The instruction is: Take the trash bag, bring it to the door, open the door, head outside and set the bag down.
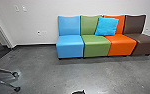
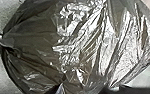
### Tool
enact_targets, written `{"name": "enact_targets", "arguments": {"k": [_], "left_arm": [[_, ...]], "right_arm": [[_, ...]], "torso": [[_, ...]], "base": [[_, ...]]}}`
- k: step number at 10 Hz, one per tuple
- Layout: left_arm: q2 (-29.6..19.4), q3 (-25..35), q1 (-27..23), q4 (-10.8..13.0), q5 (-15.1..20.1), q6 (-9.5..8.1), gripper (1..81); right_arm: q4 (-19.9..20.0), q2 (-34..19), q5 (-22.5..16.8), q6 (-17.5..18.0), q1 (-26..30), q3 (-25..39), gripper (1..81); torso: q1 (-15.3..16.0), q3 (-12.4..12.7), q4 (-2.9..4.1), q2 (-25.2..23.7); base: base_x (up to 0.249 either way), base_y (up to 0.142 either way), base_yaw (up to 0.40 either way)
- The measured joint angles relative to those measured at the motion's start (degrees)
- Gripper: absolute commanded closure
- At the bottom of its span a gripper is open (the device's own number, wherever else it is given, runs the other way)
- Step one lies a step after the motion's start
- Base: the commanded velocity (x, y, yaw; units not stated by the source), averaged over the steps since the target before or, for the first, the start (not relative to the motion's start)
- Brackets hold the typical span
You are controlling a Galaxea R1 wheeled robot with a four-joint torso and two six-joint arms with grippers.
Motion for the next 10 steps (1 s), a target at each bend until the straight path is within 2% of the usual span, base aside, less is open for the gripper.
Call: {"name": "enact_targets", "arguments": {"k": [2, 3, 5, 8, 10], "left_arm": [[-0.3, -0.1, -1.2, -0.6, -0.1, -0.02, 1.0], [0.0, -0.1, -1.7, -1.0, 0.0, -0.02, 1.0], [0.3, -0.2, -1.8, -1.1, 0.0, -0.02, 1.0], [2.0, -1.8, -1.8, -1.1, 0.2, 0.00, 1.0], [3.0, -3.0, -1.8, -1.1, 0.7, 0.00, 1.0]], "right_arm": [[0.0, 0.3, 0.0, 0.0, -0.1, 0.0, 1.0], [0.0, 0.4, -0.1, 0.0, -0.2, -0.2, 1.0], [0.0, 1.0, 0.0, 0.0, -0.1, -0.4, 1.0], [0.1, 1.1, 0.0, 0.0, 0.3, -0.5, 1.0], [0.1, 1.1, 0.1, 0.0, 0.4, -0.7, 1.0]], "torso": [[0.0, -0.3, -2.23, 0.0], [0.0, -0.3, -2.71, 0.0], [0.0, -1.0, -2.66, 0.0], [0.0, -6.1, -2.66, 0.0], [0.0, -7.8, -2.66, 0.0]], "base": [[0.000, 0.000, 0.000], [0.000, 0.000, 0.000], [0.000, 0.000, 0.000], [0.000, 0.000, 0.000], [0.000, 0.000, 0.000]]}}
